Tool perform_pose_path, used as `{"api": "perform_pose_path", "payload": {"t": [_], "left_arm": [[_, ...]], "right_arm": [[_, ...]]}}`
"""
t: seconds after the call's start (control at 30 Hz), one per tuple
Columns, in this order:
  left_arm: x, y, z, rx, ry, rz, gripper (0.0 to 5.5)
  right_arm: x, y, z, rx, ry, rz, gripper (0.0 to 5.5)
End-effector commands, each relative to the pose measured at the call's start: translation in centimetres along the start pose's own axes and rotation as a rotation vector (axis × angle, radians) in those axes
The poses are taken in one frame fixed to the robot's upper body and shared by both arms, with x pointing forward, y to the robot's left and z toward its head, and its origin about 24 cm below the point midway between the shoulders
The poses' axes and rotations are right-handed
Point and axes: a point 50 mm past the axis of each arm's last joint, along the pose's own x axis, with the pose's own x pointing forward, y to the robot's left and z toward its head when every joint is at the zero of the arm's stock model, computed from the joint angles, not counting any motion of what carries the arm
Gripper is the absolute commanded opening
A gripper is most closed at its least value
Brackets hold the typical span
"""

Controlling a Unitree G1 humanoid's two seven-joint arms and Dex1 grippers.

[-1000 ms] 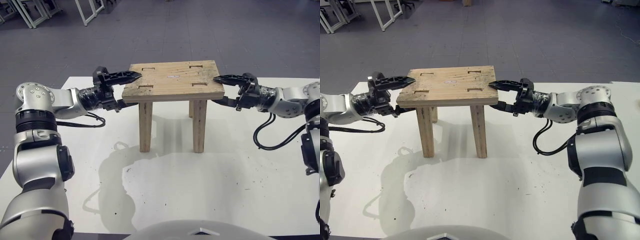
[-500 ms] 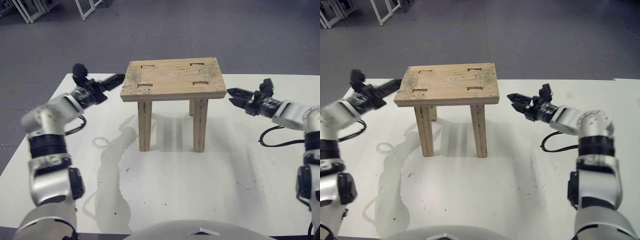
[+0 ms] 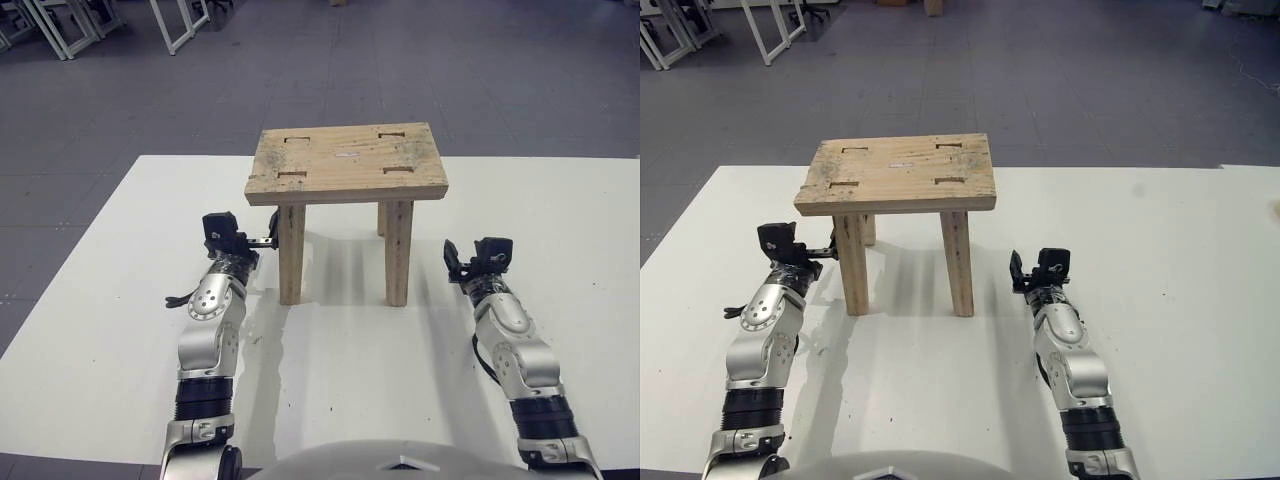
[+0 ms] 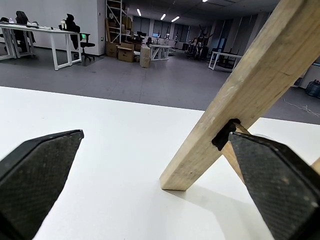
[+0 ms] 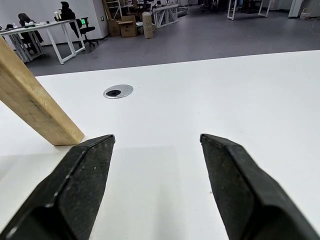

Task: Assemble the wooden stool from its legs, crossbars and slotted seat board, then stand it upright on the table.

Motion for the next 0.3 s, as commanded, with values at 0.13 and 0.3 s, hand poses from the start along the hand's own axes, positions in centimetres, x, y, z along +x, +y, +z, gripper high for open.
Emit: {"api": "perform_pose_path", "payload": {"t": [0.13, 0.3], "left_arm": [[0.04, -0.67, 0.33, 0.022, -0.006, -0.012, 5.4], [0.15, -1.04, 0.45, 0.028, 0.002, -0.023, 5.4]], "right_arm": [[0.09, 0.08, 0.73, -0.058, 0.004, -0.062, 3.15], [-0.32, 0.16, 0.94, -0.076, 0.002, -0.086, 3.15]]}}
